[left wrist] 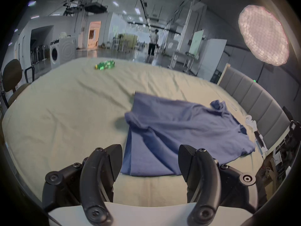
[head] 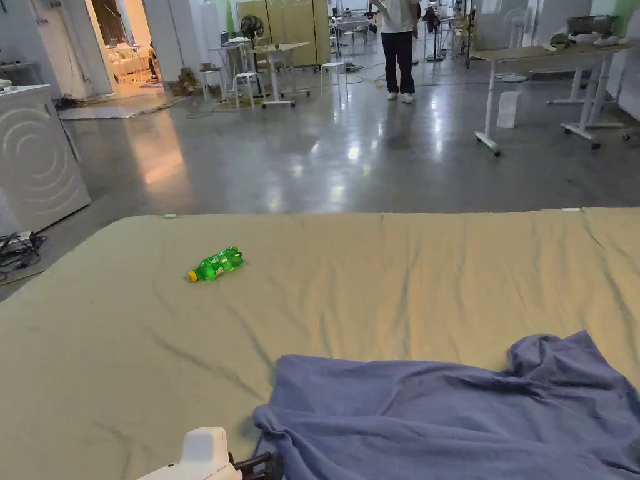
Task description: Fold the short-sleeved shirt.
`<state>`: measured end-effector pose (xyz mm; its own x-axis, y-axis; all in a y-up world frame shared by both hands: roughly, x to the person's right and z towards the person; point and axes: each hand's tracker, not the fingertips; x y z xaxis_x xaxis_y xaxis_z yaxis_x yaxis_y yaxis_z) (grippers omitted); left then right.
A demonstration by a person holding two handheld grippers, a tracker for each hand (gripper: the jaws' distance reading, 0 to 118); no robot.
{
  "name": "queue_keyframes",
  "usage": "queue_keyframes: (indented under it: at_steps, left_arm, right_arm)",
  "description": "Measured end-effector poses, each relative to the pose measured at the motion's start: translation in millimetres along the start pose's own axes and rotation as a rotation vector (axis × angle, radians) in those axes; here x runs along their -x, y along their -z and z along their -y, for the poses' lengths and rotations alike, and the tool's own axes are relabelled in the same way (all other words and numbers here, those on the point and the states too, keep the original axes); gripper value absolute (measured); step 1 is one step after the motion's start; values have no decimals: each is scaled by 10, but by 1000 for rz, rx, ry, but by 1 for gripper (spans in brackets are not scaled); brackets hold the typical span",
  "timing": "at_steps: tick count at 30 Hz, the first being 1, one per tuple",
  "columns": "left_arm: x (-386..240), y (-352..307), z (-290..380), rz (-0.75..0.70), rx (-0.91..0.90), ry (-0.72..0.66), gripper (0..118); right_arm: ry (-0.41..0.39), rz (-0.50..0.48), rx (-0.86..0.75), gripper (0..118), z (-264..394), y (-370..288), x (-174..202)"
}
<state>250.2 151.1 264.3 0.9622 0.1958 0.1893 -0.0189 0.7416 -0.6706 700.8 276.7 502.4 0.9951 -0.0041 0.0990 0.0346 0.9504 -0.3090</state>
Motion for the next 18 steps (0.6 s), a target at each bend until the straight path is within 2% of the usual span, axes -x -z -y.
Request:
queue_keyframes:
  at_steps: [3, 6, 8, 10, 11, 12, 13, 15, 17, 18]
  left_arm:
    - [38, 301, 50, -5, 63, -23, 72]
    - [127, 529, 90, -90, 145, -49, 71]
    - [197, 631, 137, -89, 161, -73, 66]
    - [130, 611, 144, -131, 139, -7, 50]
    - [74, 610, 142, -160, 148, 28, 38]
    - [80, 660, 170, -169, 148, 49, 18]
    - [47, 673, 173, -164, 148, 66, 8]
    - [-60, 705, 169, -144, 179, 85, 7]
    - [-211, 805, 234, -193, 201, 238, 7]
    - [-256, 847, 254, -204, 222, 308, 7]
  right_arm:
    - [21, 11, 39, 0, 91, 4, -54]
    - [28, 31, 61, 0, 150, -22, -102]
    - [28, 54, 72, 0, 195, -44, -146]
    - [36, 70, 87, 0, 236, -52, -195]
    - [41, 78, 92, 0, 260, -49, -220]
    - [49, 85, 97, 0, 279, -42, -244]
    - [60, 85, 103, 0, 293, -35, -267]
    - [85, 87, 113, 0, 313, -3, -328]
    - [130, 114, 137, 1, 307, 53, -400]
    - [158, 121, 151, 5, 307, 103, -462]
